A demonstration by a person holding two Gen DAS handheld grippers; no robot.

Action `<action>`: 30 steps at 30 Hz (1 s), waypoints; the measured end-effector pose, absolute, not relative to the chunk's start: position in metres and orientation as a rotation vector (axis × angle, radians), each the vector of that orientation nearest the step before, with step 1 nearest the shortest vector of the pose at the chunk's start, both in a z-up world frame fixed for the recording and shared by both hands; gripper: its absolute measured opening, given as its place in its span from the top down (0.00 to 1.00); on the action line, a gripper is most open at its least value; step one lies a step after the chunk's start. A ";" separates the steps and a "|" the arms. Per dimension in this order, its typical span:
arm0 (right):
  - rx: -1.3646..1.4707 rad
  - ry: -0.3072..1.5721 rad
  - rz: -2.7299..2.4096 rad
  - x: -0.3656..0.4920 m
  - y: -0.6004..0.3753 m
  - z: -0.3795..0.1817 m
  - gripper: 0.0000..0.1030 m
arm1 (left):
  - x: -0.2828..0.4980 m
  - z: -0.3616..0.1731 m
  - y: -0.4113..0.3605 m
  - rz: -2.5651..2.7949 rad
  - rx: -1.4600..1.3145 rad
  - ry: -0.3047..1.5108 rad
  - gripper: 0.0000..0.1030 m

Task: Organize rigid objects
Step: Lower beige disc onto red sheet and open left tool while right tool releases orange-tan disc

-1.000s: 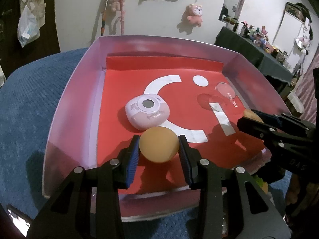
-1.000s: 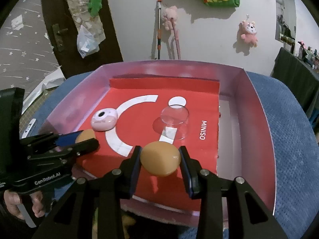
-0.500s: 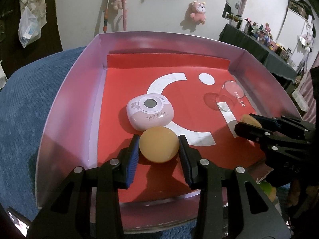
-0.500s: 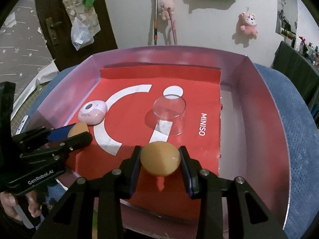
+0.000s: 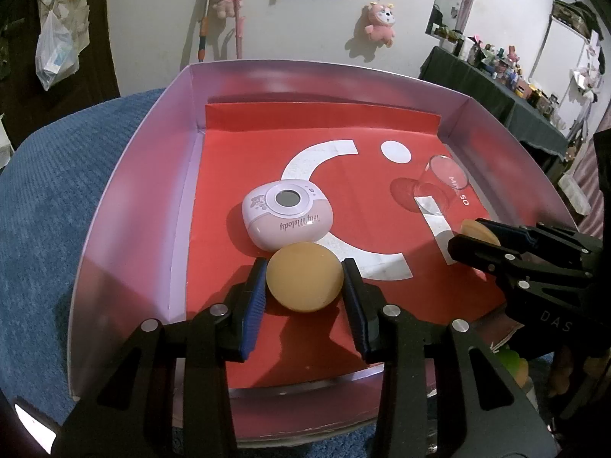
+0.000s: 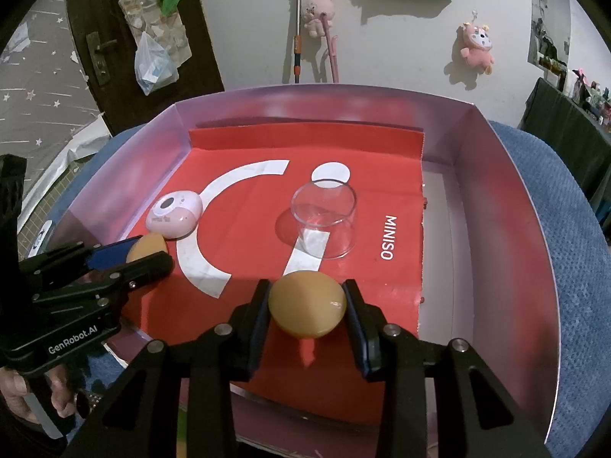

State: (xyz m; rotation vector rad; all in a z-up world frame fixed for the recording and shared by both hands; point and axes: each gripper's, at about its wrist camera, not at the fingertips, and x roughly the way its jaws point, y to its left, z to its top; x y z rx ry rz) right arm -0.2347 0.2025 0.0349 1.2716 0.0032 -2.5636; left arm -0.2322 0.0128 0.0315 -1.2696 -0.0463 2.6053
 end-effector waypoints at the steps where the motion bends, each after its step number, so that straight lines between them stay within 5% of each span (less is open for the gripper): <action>1: 1.271 0.005 -2.564 -0.235 0.203 0.035 0.61 | -0.232 0.031 0.013 2.605 -1.270 -0.046 0.65; 12: 1.262 0.000 -2.563 -0.234 0.204 0.036 0.61 | -0.232 0.033 0.012 2.620 -1.275 -0.033 0.63; 23: 1.215 -0.002 -2.567 -0.225 0.204 0.046 0.48 | -0.226 0.040 0.010 2.649 -1.251 -0.030 0.63; 30: 1.174 -0.008 -2.569 -0.215 0.203 0.056 0.41 | -0.218 0.045 0.014 2.643 -1.229 -0.021 0.42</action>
